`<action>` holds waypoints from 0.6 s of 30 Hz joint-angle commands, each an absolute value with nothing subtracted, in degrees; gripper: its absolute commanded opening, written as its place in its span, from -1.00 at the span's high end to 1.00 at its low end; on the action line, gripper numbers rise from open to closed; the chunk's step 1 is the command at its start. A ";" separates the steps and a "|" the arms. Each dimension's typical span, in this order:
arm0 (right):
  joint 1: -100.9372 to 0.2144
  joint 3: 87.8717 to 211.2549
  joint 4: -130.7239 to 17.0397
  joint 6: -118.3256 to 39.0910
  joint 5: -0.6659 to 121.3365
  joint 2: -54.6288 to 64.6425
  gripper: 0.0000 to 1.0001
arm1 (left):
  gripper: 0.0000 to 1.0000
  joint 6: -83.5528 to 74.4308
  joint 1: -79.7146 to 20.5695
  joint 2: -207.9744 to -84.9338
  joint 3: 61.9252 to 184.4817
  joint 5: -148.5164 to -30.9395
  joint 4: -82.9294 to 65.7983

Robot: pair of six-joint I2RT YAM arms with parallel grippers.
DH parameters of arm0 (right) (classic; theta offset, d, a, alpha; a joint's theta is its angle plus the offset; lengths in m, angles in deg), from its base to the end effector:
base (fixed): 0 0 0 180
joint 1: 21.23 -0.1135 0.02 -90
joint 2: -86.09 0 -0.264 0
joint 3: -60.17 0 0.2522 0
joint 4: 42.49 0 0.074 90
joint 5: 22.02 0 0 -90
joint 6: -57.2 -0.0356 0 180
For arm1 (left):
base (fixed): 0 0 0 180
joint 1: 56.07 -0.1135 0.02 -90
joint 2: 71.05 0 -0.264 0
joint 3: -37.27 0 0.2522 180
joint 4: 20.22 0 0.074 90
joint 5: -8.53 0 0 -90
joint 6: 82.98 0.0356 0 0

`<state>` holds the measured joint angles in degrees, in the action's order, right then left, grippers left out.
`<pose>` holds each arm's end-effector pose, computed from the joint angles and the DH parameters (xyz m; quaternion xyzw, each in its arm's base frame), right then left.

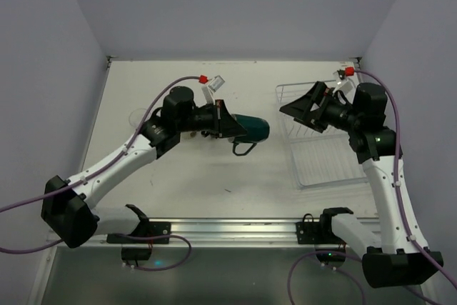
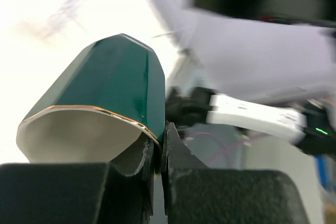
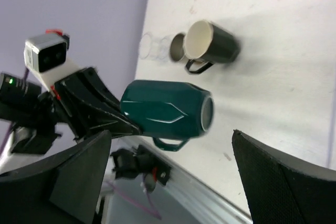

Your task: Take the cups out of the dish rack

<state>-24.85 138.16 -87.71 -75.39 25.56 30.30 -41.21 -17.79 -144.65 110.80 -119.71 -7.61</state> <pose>0.1955 0.0364 0.3879 0.0711 0.7996 0.4794 0.3547 0.2196 -0.2014 0.3441 0.1399 0.7528 -0.5907 0.2546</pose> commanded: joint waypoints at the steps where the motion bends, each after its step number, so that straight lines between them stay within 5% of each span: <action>1: -25.01 141.43 -97.10 -71.47 40.63 31.77 -0.98 | 1.00 -28.60 -19.86 -139.26 116.24 -106.46 16.79; 8: -28.25 136.77 -94.21 -72.88 41.86 34.58 -0.98 | 1.00 -31.29 -20.56 -136.53 119.24 -73.95 44.83; 18: -31.52 135.72 -95.89 -66.82 42.59 35.72 -0.98 | 1.00 -40.79 -23.81 -138.28 124.24 -58.62 64.96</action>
<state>-31.02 136.63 -95.99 -69.29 42.57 33.97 -36.99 -21.53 -138.05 119.06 -68.67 57.35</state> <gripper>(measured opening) 0.987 0.052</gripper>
